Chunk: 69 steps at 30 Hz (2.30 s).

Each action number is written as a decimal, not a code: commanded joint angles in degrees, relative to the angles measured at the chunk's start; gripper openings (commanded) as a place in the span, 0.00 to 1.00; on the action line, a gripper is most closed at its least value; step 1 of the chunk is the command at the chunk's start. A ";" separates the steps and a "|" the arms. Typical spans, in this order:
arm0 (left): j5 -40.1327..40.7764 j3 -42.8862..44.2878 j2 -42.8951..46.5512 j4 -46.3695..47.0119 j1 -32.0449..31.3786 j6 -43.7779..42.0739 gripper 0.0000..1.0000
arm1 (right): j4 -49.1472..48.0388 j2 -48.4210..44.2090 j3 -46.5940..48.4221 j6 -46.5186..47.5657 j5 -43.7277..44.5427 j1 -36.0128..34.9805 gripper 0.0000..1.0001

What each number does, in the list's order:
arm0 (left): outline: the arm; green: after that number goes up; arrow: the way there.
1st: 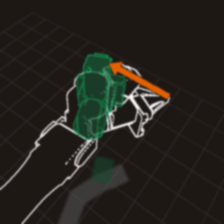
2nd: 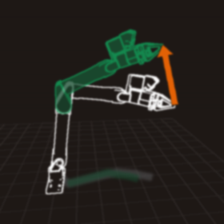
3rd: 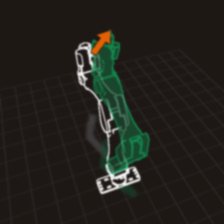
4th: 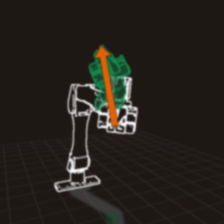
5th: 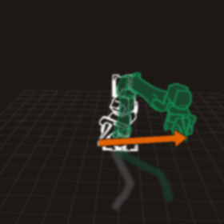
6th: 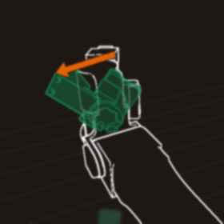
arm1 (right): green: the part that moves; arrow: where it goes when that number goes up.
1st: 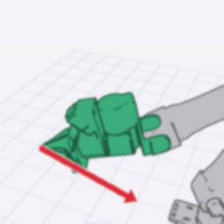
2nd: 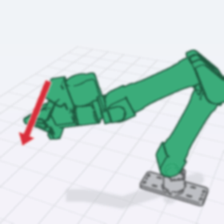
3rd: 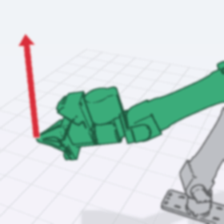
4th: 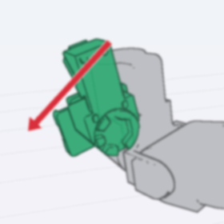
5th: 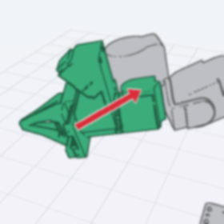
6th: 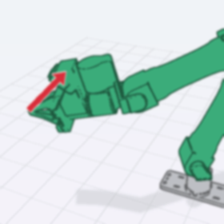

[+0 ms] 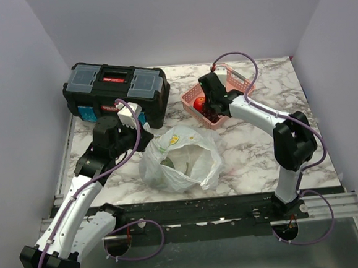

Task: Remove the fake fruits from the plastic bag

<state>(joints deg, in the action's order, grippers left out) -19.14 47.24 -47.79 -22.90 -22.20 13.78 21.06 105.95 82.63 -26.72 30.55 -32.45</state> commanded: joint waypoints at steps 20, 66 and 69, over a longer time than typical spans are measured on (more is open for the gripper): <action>-1.93 1.02 -0.27 0.86 0.23 0.83 0.00 | 1.36 -14.57 -9.79 -2.20 -13.41 0.37 0.64; 19.40 -23.58 32.84 -12.33 -1.01 42.18 0.00 | -39.60 -14.06 -40.55 -7.65 -39.93 -35.84 0.72; 20.30 -26.29 30.15 -8.33 -0.93 46.19 0.00 | -41.48 -15.67 -43.42 -9.97 -35.17 -35.92 0.73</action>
<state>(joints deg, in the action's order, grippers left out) -0.64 24.58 -15.40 -36.51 -23.11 50.41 -15.90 91.57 41.93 -34.15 -12.47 -67.72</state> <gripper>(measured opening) 0.003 0.723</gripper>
